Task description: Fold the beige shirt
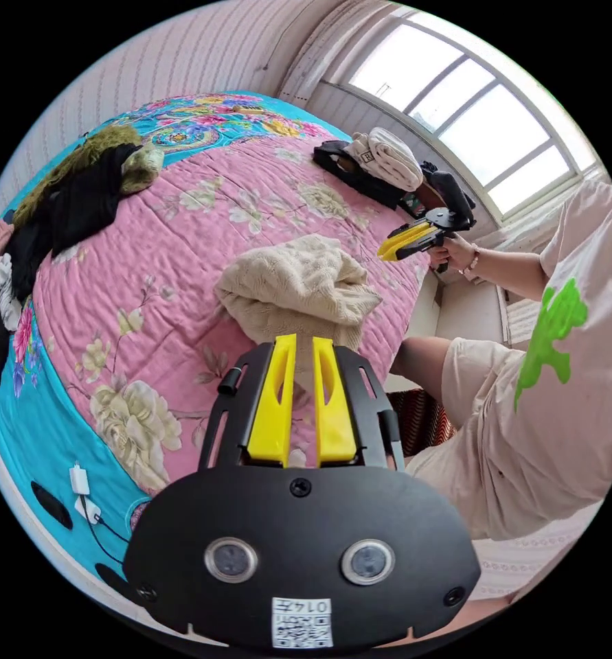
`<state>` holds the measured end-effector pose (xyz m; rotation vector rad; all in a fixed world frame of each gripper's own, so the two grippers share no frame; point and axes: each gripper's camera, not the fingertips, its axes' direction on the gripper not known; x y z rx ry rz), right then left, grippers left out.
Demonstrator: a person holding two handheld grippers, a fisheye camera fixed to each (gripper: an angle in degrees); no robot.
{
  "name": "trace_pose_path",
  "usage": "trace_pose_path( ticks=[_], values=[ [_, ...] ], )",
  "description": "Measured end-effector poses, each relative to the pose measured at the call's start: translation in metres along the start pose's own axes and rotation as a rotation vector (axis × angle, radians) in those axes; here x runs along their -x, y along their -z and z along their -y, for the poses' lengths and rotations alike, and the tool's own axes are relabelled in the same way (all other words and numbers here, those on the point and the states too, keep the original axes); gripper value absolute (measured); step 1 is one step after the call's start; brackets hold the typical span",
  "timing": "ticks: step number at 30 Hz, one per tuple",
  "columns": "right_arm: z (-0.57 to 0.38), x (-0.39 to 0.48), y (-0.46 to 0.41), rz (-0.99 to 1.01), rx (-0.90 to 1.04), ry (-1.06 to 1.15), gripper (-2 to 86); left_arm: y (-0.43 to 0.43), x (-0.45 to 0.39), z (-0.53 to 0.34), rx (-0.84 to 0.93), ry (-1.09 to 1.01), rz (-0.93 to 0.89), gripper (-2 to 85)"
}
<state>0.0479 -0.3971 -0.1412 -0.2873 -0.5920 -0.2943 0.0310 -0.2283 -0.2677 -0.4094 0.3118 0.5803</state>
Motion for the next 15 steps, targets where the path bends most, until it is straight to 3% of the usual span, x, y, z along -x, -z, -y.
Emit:
trace_pose_path(
  ticks=[4, 7, 15],
  values=[
    [0.046, -0.002, -0.038, 0.049, -0.049, -0.015, 6.3, -0.004, -0.003, 0.027, -0.004, 0.097, 0.086, 0.6],
    [0.054, 0.0, -0.079, 0.255, 0.046, -0.058, 4.5, -0.012, -0.008, 0.049, 0.016, 0.129, 0.142, -0.2],
    [0.028, 0.07, -0.129, 0.006, 0.072, -0.046, 0.4, -0.053, -0.045, 0.077, 0.07, 0.127, 0.084, 6.2]
  ],
)
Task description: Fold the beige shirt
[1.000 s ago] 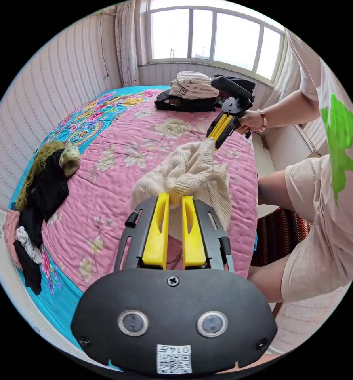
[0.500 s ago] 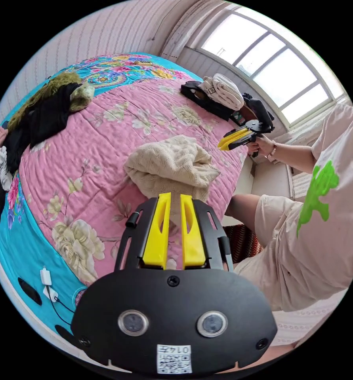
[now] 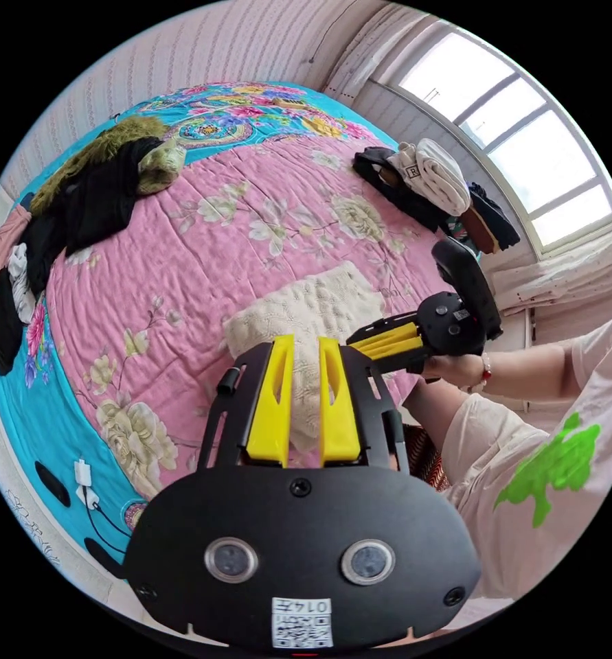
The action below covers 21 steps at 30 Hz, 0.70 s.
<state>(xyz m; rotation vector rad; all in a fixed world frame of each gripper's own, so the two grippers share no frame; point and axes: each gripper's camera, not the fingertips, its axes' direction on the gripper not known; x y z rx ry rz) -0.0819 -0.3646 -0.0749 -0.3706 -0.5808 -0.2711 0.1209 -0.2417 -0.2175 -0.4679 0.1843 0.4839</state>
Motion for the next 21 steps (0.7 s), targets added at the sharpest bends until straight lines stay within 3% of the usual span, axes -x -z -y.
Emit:
trace_pose_path(
  ticks=[4, 7, 9, 21],
  values=[
    [-0.01, 0.016, -0.027, -0.049, 0.026, -0.015, -0.3, -0.044, -0.024, -0.01, 0.14, -0.009, 0.146, 4.3],
    [-0.014, 0.008, -0.045, 0.035, 0.088, -0.029, -0.6, -0.082, -0.033, -0.02, 0.258, -0.066, 0.279, 2.6],
    [-0.018, 0.004, -0.037, 0.036, 0.062, -0.039, -0.5, -0.082, -0.039, -0.022, 0.23, -0.073, 0.307, 2.2],
    [-0.016, -0.01, -0.05, -0.26, 0.058, -0.147, 10.3, -0.099, -0.043, -0.017, 0.243, -0.046, 0.22, 0.9]
  ],
)
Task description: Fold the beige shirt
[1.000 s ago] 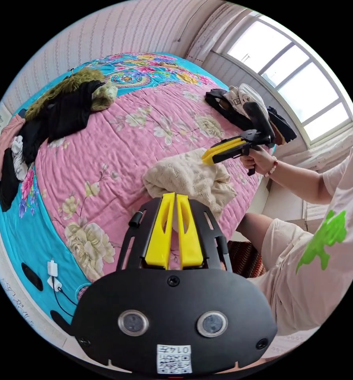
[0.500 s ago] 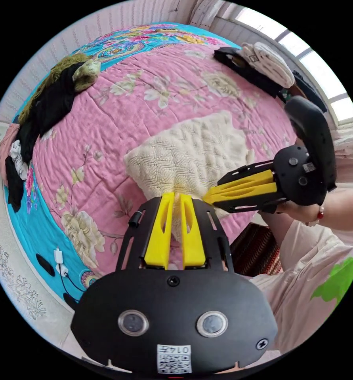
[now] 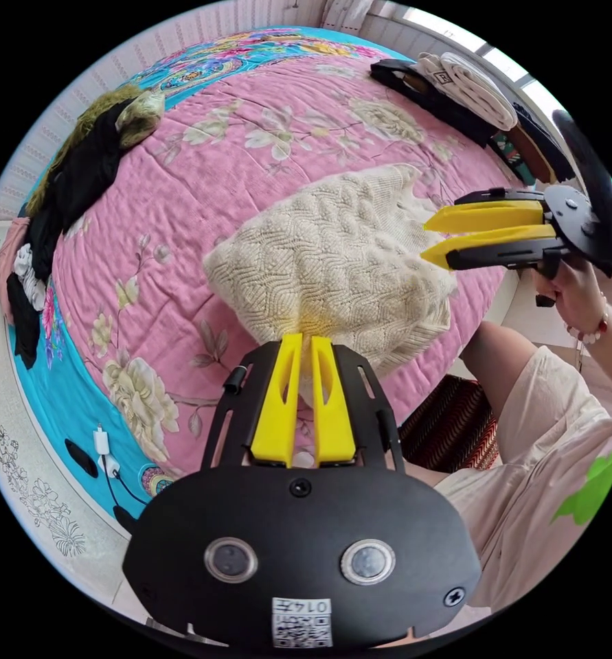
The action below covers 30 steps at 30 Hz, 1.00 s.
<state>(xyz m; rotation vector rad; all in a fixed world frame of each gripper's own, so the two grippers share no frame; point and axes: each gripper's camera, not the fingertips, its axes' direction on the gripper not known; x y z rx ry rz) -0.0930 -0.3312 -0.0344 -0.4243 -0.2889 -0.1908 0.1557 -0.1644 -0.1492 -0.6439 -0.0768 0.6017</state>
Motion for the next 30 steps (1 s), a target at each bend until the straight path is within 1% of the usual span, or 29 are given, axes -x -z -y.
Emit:
trace_pose_path(
  ticks=[1, 2, 4, 8, 10, 12, 16, 22, 30],
  values=[
    [0.003, -0.003, -0.022, 0.031, 0.103, -0.009, 10.8, -0.004, 0.0, 0.001, 0.013, -0.004, -0.007, 0.6],
    [0.003, -0.005, -0.036, 0.081, 0.136, -0.035, 11.2, -0.006, 0.0, 0.001, 0.025, -0.006, -0.016, 0.5],
    [0.001, -0.003, -0.044, 0.073, 0.104, -0.042, 11.3, -0.014, 0.002, 0.001, 0.051, -0.007, -0.045, 0.1],
    [-0.001, 0.011, -0.059, -0.007, 0.025, -0.029, 11.4, -0.03, 0.003, -0.002, 0.027, 0.009, -0.038, -0.2],
    [0.002, 0.014, -0.062, -0.018, 0.016, -0.04, 11.3, -0.028, 0.003, -0.002, 0.028, 0.009, -0.04, -0.2],
    [0.009, 0.013, -0.059, 0.002, 0.038, -0.052, 11.3, -0.021, 0.004, -0.003, 0.013, 0.016, -0.049, -0.1],
    [0.015, 0.002, -0.043, 0.052, -0.003, -0.1, 11.7, -0.009, 0.008, -0.008, -0.019, 0.044, -0.072, 0.2],
    [0.03, 0.003, -0.066, 0.009, 0.091, -0.078, 13.3, -0.022, 0.005, -0.008, 0.016, 0.023, -0.028, 0.6],
    [0.055, 0.011, -0.082, -0.043, 0.095, -0.085, 13.5, -0.035, 0.014, -0.019, -0.002, 0.039, -0.02, 0.6]
  ],
)
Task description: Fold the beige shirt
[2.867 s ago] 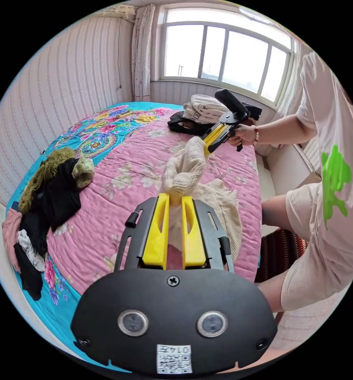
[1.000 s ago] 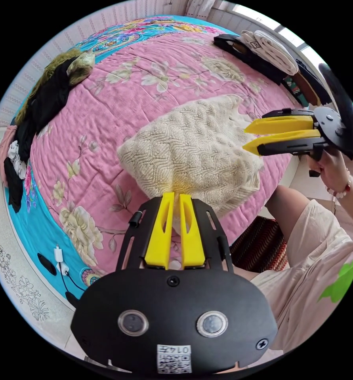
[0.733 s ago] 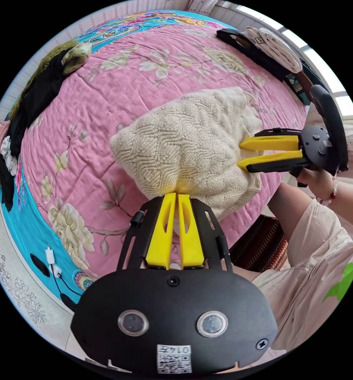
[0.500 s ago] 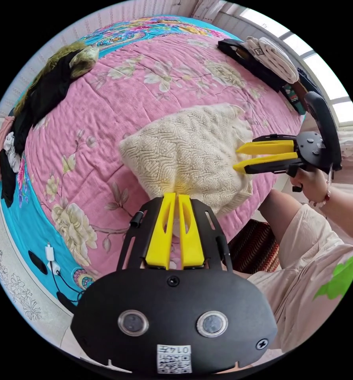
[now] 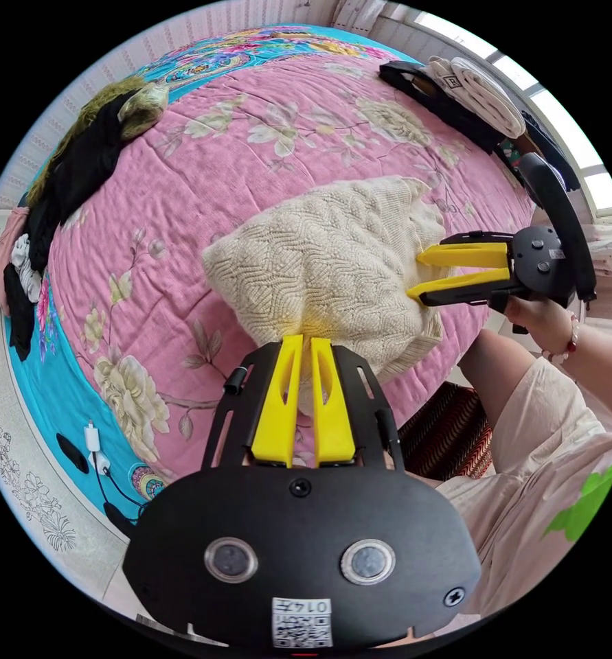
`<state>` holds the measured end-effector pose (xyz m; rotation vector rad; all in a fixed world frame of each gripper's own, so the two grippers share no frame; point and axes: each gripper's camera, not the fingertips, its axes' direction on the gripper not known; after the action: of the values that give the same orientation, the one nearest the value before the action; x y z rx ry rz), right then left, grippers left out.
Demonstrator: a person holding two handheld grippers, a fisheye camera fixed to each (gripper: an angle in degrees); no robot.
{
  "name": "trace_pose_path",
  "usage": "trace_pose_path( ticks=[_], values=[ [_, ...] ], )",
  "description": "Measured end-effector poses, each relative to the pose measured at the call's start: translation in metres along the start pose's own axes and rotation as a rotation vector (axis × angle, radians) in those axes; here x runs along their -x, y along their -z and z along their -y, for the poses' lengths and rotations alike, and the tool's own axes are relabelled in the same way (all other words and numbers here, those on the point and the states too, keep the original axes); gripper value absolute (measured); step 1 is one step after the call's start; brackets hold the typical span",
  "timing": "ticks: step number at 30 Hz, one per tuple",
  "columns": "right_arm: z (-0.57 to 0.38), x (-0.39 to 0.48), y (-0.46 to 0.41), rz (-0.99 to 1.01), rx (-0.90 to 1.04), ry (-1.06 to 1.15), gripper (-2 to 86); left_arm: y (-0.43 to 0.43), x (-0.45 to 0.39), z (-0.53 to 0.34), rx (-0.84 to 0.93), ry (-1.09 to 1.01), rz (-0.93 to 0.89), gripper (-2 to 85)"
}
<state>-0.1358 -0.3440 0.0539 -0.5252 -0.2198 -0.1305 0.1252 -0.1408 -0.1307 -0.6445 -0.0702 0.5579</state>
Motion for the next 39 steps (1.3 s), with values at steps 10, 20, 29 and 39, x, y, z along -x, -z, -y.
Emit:
trace_pose_path(
  ticks=[10, 20, 29, 39],
  values=[
    [0.03, 0.001, 0.0, -0.002, 0.022, 0.006, 13.4, -0.011, 0.023, -0.016, 0.002, 0.01, -0.002, 0.6],
    [0.047, -0.02, 0.026, 0.087, 0.003, 0.037, 15.8, 0.003, 0.057, -0.048, -0.079, 0.032, -0.034, 1.8],
    [0.112, -0.045, 0.092, 0.212, -0.118, 0.274, 22.5, -0.014, 0.131, -0.111, -0.094, 0.247, -0.273, 11.7],
    [0.206, -0.014, 0.072, 0.261, 0.147, 0.598, 27.2, -0.074, 0.186, -0.131, -0.141, 0.401, -0.573, 13.4]
  ],
)
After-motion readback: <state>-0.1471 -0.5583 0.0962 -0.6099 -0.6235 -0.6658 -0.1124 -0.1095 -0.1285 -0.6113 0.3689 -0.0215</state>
